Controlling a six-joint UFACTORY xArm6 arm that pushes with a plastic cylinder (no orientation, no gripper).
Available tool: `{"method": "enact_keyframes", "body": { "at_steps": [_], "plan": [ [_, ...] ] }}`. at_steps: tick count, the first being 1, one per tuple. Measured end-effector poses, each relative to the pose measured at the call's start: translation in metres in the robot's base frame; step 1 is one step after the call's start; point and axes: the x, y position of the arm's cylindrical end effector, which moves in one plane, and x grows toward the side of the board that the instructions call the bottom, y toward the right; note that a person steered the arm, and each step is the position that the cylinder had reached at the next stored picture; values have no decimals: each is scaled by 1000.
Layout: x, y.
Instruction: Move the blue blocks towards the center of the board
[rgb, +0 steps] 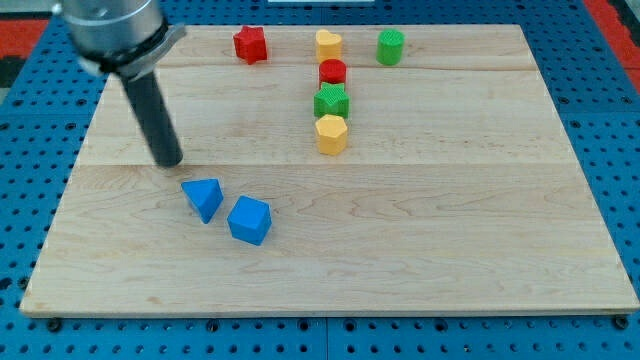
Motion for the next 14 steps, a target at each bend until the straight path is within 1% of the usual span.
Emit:
{"method": "enact_keyframes", "body": {
  "at_steps": [1, 2, 3, 4, 5, 6, 7, 8, 9, 10, 12, 14],
  "plan": [
    [42, 8],
    [35, 68],
    [-1, 116],
    [-12, 154],
    [-12, 172],
    [10, 113],
    [20, 40],
    [55, 61],
    [67, 117],
    [81, 152],
    [110, 158],
    [95, 167]
  ]
}}
